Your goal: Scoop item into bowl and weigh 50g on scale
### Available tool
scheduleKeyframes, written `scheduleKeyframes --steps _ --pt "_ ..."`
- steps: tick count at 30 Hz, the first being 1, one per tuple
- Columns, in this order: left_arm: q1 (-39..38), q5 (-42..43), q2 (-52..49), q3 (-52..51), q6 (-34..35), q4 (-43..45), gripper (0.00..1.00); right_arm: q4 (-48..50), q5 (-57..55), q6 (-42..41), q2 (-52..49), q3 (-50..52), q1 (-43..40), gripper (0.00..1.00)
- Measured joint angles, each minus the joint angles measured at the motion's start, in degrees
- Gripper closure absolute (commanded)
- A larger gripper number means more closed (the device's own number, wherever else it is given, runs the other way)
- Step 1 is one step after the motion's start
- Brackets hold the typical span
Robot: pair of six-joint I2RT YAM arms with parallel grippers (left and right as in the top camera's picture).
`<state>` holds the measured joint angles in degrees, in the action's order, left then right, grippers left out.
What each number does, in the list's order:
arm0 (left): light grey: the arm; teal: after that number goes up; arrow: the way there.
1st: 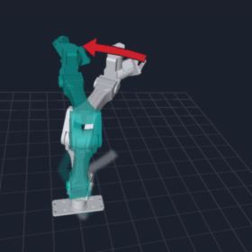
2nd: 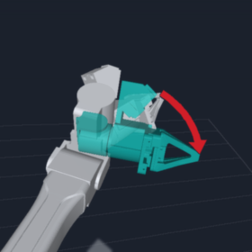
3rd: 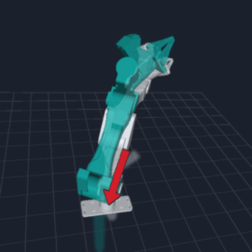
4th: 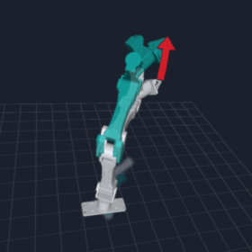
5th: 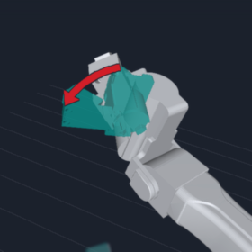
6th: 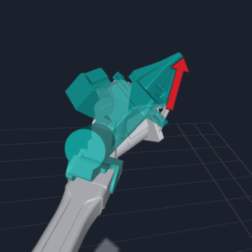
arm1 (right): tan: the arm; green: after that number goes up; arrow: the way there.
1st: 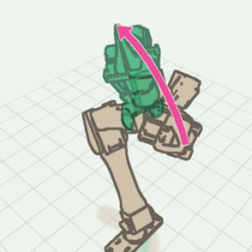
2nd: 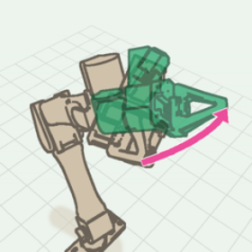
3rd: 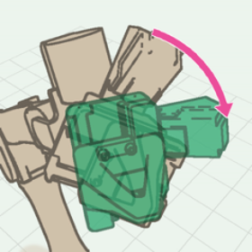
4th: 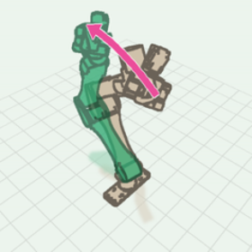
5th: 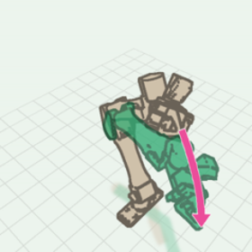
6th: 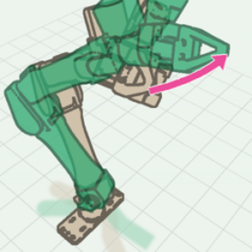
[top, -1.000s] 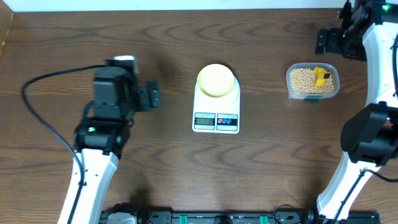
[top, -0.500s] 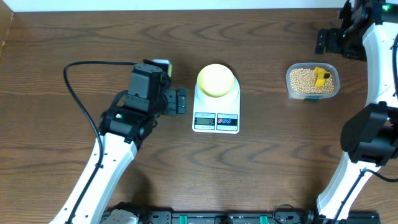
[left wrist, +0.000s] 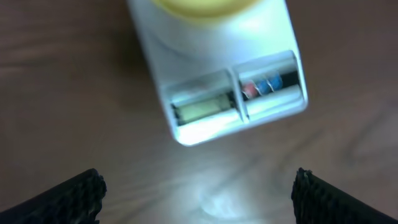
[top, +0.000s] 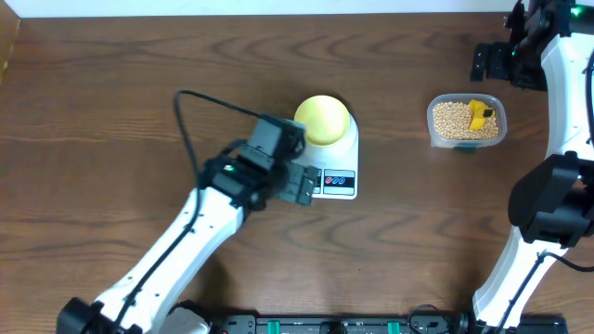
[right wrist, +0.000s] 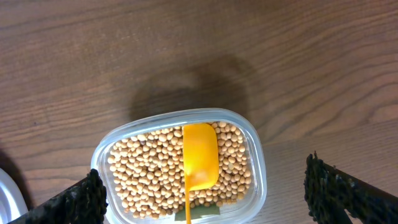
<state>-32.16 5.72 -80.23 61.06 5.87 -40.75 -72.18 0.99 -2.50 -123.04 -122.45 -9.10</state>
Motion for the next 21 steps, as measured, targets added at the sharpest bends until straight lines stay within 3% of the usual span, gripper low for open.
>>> scheduleKeyframes --steps 9,17,21 --pt "-4.48 2.10 -3.04 0.46 -8.85 -4.28 0.02 0.00 0.00 0.00 0.00 0.00 0.00 0.01" --pt "-3.48 1.66 -3.04 3.76 -10.36 -5.38 0.02 0.00 0.00 0.00 0.00 0.00 0.00 0.01" --pt "-3.45 -2.51 -3.04 3.76 -7.80 -6.36 0.02 0.02 0.00 0.00 0.00 0.00 0.00 0.01"
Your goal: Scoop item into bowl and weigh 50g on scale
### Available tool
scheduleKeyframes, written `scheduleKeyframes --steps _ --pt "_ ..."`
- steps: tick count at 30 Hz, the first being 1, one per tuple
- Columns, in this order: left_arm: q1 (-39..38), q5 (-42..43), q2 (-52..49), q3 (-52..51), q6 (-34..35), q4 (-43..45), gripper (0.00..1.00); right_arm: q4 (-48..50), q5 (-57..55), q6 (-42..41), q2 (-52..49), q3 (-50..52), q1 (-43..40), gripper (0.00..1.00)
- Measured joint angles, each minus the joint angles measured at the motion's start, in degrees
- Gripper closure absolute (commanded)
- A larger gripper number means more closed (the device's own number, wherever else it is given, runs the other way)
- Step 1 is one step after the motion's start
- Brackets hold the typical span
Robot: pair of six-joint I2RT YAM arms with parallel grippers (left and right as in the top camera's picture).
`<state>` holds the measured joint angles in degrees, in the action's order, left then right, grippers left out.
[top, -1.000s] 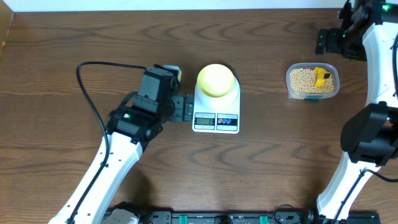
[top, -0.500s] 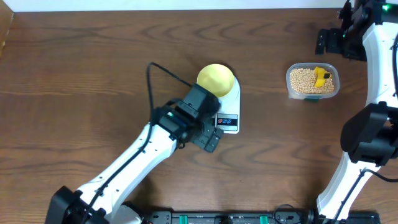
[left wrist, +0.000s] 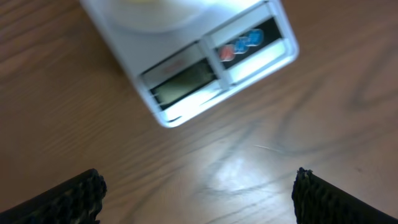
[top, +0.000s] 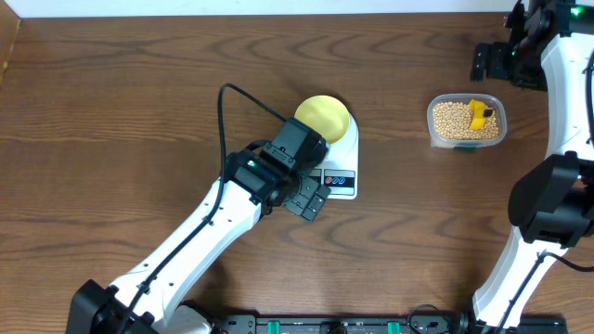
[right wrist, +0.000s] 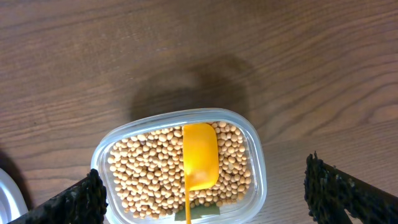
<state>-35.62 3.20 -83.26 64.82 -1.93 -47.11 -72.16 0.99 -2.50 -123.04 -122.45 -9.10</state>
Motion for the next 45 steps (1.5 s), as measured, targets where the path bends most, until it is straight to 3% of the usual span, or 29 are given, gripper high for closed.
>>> scheduleKeyframes --steps 6,15,23,31,38,45 --pt "4.13 -4.50 0.00 0.00 9.07 -1.51 0.02 -0.02 0.00 0.00 0.00 0.00 0.00 0.01" --pt "12.92 -0.76 0.00 0.00 11.41 -1.60 0.02 -0.02 0.00 0.00 0.00 0.00 0.00 0.01" --pt "12.85 0.57 0.00 0.00 -1.22 -5.25 0.02 -0.02 0.00 0.00 0.00 0.00 0.00 0.01" --pt "12.79 3.93 0.00 0.00 -19.76 -5.42 0.02 -0.02 0.00 0.00 0.00 0.00 0.00 0.01" --pt "12.81 2.97 0.00 0.00 -25.53 -6.14 0.02 -0.02 0.00 0.00 0.00 0.00 0.00 0.01" --pt "12.81 9.79 0.00 0.00 -39.58 -8.02 0.02 -0.02 0.00 0.00 0.00 0.00 0.00 0.01"
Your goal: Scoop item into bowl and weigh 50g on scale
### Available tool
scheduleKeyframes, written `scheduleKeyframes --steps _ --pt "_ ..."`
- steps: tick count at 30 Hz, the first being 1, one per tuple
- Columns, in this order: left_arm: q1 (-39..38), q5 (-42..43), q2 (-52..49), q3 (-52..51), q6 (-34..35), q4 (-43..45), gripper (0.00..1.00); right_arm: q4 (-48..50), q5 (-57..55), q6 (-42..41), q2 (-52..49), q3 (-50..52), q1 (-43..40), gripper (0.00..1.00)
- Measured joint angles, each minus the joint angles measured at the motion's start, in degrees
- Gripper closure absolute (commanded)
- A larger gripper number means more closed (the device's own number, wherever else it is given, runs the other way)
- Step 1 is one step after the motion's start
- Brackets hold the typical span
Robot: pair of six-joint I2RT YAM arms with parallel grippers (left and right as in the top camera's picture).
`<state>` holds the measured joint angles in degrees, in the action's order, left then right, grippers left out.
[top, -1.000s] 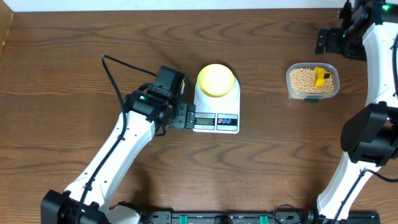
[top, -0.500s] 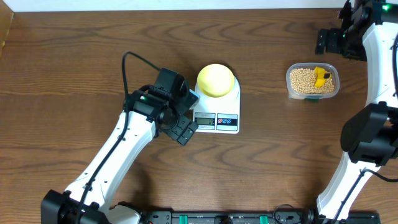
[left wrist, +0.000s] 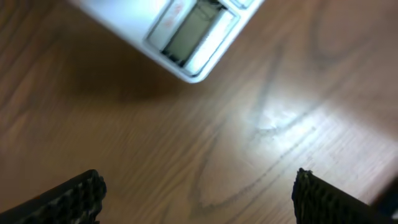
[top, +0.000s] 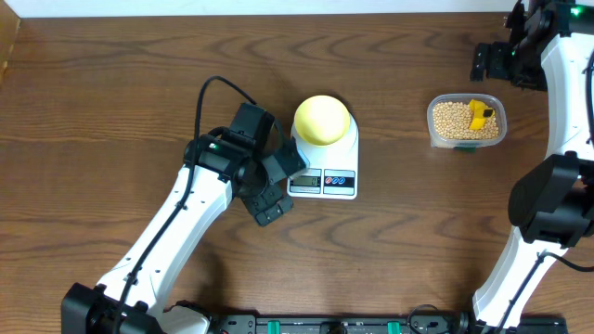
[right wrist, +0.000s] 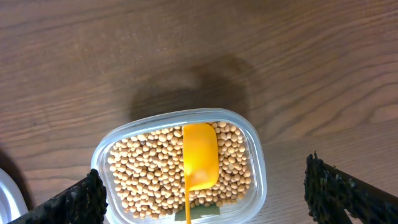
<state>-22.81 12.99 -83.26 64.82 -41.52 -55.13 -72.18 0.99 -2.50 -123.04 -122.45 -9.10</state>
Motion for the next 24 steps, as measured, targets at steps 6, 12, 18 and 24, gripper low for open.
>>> scheduleKeyframes --steps 6,12,18,24 --pt "0.85 3.93 0.00 1.66 -9.09 -3.15 0.02 0.00 0.00 0.00 0.00 0.00 0.00 0.01" --pt "3.61 6.80 0.00 4.26 -16.90 -4.24 0.02 0.00 0.00 0.00 0.00 0.00 0.00 0.01" --pt "3.58 8.15 -3.15 4.35 -21.40 -4.20 0.02 0.00 0.00 0.00 0.00 0.00 0.00 0.01" --pt "3.58 9.44 -10.38 4.33 -22.47 -1.60 0.02 0.00 0.00 0.00 0.00 0.00 0.00 0.01"
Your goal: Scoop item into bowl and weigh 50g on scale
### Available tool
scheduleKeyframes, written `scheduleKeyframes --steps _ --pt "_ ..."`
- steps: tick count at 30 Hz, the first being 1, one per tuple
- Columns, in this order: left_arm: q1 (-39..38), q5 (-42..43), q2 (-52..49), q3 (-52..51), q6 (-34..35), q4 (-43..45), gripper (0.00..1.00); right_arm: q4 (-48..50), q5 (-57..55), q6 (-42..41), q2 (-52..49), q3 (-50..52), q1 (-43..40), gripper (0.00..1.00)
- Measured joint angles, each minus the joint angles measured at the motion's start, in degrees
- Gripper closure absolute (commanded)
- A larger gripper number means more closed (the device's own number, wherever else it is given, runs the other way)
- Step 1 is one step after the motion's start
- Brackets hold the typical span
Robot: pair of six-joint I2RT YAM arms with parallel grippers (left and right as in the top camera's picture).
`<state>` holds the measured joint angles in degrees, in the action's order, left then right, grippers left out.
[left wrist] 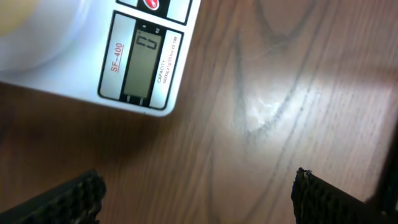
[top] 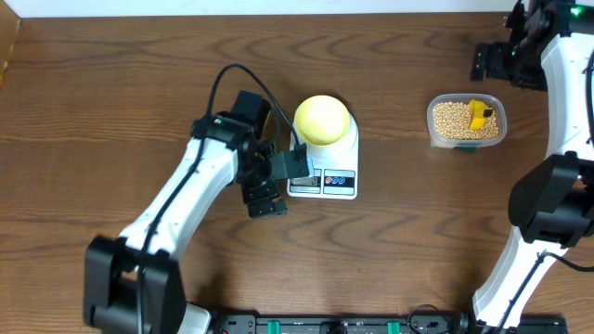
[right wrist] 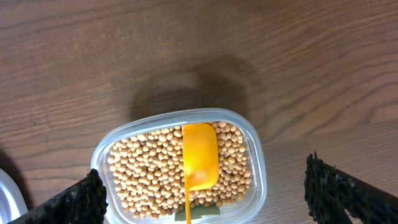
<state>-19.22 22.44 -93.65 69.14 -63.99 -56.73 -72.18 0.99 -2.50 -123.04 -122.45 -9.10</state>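
A white scale [top: 324, 173] carries a yellow bowl [top: 322, 120]. The left wrist view looks down on the scale's display [left wrist: 145, 62], which shows a lit figure. My left gripper [top: 264, 197] is open just off the scale's front left corner, its fingertips [left wrist: 62, 199] wide apart over bare wood. A clear container of soybeans [right wrist: 180, 168] holds a yellow scoop [right wrist: 200, 155], also seen from overhead as the scoop [top: 479, 113]. My right gripper [right wrist: 205, 199] hangs open above that container, holding nothing.
The wooden table [top: 111, 83] stretches left and behind the scale. The left arm's black cable [top: 243, 79] loops over the table beside the bowl. The right arm's base [top: 552, 199] stands at the table's right edge.
My left gripper has shifted and turned a little, from the front left of the scale to beside its front left corner. The display now reads sharply with a lit figure. The right arm is unchanged.
My left gripper was open over the left of the scale's front panel, then in front of the scale below its buttons. It then stood off the scale's front left, and is now by that corner. The right gripper stayed open over the soybean container throughout.
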Motion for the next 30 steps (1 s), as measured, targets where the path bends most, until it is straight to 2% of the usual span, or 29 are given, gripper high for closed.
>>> scheduleKeyframes --steps 16,30 --pt "0.02 2.60 -0.76 0.00 -1.95 1.77 0.02 0.00 0.00 0.00 0.00 0.00 0.00 0.01" --pt "0.96 3.17 -2.84 -0.55 -4.92 7.13 0.02 0.00 0.00 0.00 0.00 0.00 0.00 0.01"
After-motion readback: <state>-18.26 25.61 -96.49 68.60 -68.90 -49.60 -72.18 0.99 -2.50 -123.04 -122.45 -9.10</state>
